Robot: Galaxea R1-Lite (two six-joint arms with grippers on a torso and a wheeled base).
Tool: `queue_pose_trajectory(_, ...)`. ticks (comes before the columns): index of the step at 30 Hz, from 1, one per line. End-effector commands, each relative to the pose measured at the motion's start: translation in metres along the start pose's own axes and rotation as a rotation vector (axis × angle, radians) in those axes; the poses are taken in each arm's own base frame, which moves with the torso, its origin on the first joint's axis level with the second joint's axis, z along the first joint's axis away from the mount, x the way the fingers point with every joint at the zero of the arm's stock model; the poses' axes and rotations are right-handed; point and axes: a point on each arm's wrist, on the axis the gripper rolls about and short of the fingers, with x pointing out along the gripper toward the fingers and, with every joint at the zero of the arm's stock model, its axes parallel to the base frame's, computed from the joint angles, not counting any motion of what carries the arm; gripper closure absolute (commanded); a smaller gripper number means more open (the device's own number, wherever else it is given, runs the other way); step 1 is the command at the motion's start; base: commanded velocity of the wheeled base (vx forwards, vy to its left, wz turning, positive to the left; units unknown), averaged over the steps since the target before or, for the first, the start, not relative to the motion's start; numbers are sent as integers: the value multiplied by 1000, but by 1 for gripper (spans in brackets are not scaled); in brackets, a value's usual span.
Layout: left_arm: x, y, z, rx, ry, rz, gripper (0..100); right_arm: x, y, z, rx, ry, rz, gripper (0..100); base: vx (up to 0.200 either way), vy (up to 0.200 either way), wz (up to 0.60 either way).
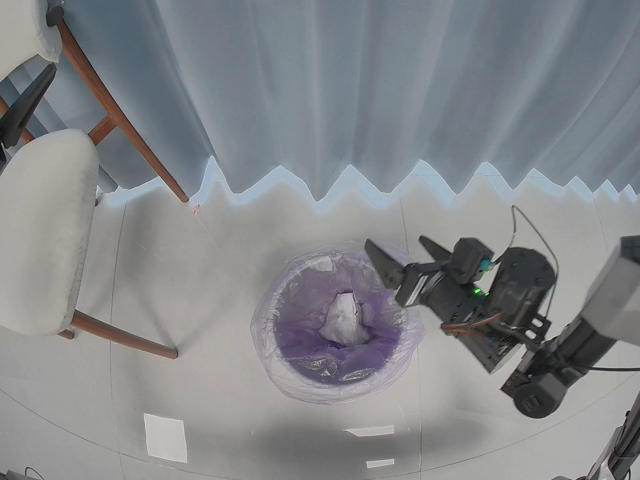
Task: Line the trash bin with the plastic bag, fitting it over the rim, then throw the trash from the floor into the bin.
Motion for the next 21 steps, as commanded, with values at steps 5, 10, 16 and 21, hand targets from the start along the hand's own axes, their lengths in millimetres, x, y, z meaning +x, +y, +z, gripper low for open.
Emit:
queue_pose_trajectory(5, -39, -92, -41, 190, 121, -116, 0, -199, -53, 141, -150, -241, -441, 0, 0, 0, 0)
queue_pose_trajectory(10, -73, -103, -89, 203, 196, -110, 0, -253, -58, 118, -163, -220, -534, 0, 0, 0, 0)
queue_pose_trajectory(16, -104, -103, -131, 103, 321, -165, 0, -298, -70, 61, -286, -151, -725, 0, 0, 0, 0)
queue_pose_trajectory(21, -138, -111, -163, 21, 379, -263, 0, -336, -60, 31, -362, -164, -773, 0, 0, 0, 0)
